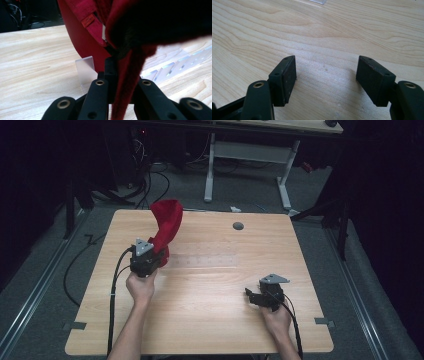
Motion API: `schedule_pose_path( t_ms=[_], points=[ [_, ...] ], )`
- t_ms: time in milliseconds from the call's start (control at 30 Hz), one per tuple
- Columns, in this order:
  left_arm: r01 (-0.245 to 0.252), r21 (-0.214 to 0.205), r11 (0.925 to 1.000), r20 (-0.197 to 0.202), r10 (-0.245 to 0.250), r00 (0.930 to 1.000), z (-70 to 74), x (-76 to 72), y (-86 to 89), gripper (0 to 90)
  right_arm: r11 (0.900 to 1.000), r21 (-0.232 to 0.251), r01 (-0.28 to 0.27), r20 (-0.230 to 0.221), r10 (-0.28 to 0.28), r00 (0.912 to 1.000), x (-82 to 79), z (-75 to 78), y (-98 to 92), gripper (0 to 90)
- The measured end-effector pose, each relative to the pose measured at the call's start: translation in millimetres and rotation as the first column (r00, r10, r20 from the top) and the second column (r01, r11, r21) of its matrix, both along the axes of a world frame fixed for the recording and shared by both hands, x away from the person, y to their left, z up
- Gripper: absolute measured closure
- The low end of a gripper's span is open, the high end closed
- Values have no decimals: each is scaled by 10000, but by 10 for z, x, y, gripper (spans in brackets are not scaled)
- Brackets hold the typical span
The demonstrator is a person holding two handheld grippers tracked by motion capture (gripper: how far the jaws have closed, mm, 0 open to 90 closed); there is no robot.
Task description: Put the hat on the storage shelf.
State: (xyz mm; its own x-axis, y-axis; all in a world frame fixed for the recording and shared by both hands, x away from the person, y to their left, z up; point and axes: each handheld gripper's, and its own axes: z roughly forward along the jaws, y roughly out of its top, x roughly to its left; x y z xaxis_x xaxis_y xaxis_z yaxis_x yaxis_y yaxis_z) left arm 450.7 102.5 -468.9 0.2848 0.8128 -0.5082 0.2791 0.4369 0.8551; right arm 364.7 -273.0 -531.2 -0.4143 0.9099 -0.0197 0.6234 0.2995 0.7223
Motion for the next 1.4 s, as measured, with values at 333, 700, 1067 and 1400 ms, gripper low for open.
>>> schedule_pose_path(
  t_ms=[333,700,1067,1400],
  points=[
    [-80,292,9995,-462,93,9989,-40,-64,51,643,10000,12,-15,-11,15,10000,0,0,2,323],
    [-11,229,9997,-526,23,9986,-5,-142,97,375,10000,14,-8,-27,8,10000,-2,0,3,323],
    [45,553,9985,-457,-19,9990,33,-245,122,336,10000,12,-6,-26,6,10000,-2,0,3,322],
    [119,1144,9934,-357,-78,9993,26,-326,74,340,10000,11,5,-20,-5,10000,-3,0,3,323]
  ],
)
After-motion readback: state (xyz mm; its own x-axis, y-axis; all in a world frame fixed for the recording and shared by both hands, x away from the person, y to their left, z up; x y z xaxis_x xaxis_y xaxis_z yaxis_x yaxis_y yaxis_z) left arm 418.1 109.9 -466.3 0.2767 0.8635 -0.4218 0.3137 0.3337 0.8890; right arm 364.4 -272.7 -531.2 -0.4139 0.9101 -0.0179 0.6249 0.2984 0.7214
